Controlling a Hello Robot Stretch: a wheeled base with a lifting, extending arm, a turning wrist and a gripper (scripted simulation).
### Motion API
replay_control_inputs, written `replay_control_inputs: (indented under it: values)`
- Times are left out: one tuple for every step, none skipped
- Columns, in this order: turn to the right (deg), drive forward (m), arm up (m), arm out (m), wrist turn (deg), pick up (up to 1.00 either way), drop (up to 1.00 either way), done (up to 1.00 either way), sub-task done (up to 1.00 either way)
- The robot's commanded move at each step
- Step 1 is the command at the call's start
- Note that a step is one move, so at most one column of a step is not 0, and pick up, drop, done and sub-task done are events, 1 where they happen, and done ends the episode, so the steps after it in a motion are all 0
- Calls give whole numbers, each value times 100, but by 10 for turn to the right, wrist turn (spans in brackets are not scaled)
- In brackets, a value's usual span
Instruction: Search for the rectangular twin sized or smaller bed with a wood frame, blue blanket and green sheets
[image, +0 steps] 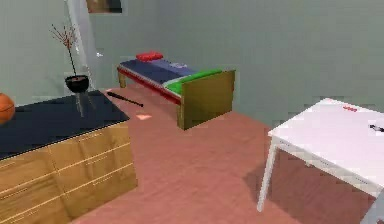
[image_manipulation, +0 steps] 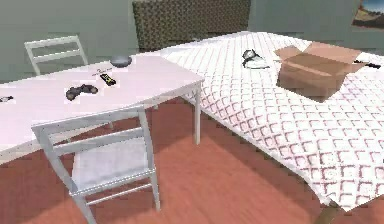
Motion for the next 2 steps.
replay_control_inputs:
  values:
    - [0,100,0,0,0,0,0,0,0]
    - [0,0,0,0,0,0,0,100,0]
